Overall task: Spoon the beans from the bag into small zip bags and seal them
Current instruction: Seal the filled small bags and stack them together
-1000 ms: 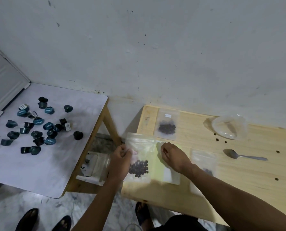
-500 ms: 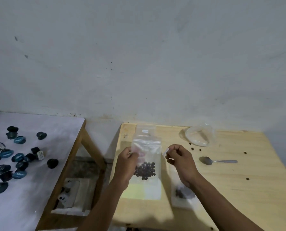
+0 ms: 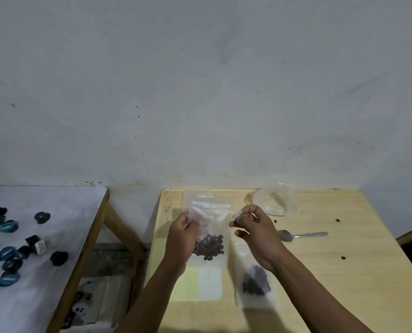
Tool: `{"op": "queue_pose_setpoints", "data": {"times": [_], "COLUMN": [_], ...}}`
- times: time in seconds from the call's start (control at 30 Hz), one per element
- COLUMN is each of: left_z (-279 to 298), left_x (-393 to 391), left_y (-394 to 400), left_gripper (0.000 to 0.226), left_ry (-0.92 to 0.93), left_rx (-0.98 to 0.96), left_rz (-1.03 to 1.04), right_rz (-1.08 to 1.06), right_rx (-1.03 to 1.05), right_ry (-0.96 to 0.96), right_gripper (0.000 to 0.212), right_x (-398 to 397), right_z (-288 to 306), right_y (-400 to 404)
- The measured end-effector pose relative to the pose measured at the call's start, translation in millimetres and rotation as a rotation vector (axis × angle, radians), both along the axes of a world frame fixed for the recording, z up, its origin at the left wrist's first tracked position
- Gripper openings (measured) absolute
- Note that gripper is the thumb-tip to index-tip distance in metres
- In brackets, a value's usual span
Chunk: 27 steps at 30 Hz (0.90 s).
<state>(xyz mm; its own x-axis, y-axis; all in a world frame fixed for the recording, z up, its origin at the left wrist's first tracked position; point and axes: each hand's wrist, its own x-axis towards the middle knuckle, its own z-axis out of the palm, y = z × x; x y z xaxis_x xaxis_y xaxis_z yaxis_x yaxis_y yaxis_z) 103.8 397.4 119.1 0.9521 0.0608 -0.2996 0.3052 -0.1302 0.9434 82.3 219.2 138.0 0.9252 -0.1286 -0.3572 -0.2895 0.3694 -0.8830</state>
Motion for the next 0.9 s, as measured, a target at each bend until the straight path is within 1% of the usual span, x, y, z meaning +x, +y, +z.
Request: {"op": "queue_pose_setpoints", "data": {"times": [0.03, 0.1, 0.17, 0.27, 0.37, 0.5, 0.63, 0.77, 0.9], "left_z": [0, 0, 0, 3, 6, 6, 9, 11, 13], "left_x": [-1, -2, -2, -3, -5, -7, -10, -12, -12], "left_y": [0, 0, 0, -1, -3, -6, -8, -8, -8], "left_gripper": [0.013, 0.012, 0.013, 0.015, 0.017, 0.014, 0.013, 0.013, 0.011], "left_ry": [0.001, 0.003, -0.004, -0.021, -0.016, 0.026, 0.05, 0.047, 0.052], "left_rx": [0.0, -0.003, 0.006, 0.017, 0.0, -0.047, -0.093, -0.073, -0.064], "left_rz": [-0.001, 0.002, 0.001, -0.009, -0.018, -0.041, -0.06, -0.066, -0.071], "right_rz": [0.016, 0.069, 0.143, 0.237, 0.315, 0.428, 0.442, 0.457, 0.481], "right_rx": [-0.042, -0.198, -0.387, -0.657, -0.817, -0.89, -0.935, -0.946, -0.969], "right_ry": [-0.002, -0.03, -0.104, -0.236, -0.304, -0.282, -0.29, -0.293, -0.314], "right_gripper": [0.019, 0.018, 0.017, 0.023, 0.027, 0.043, 0.051, 0.066, 0.072], "right_x": [0, 0, 1, 3, 7, 14, 19, 21, 20], "right_z": [0, 0, 0, 5, 10, 15, 15, 12, 11], "right_y": [0, 1, 1, 4, 9, 12, 16, 18, 17]}}
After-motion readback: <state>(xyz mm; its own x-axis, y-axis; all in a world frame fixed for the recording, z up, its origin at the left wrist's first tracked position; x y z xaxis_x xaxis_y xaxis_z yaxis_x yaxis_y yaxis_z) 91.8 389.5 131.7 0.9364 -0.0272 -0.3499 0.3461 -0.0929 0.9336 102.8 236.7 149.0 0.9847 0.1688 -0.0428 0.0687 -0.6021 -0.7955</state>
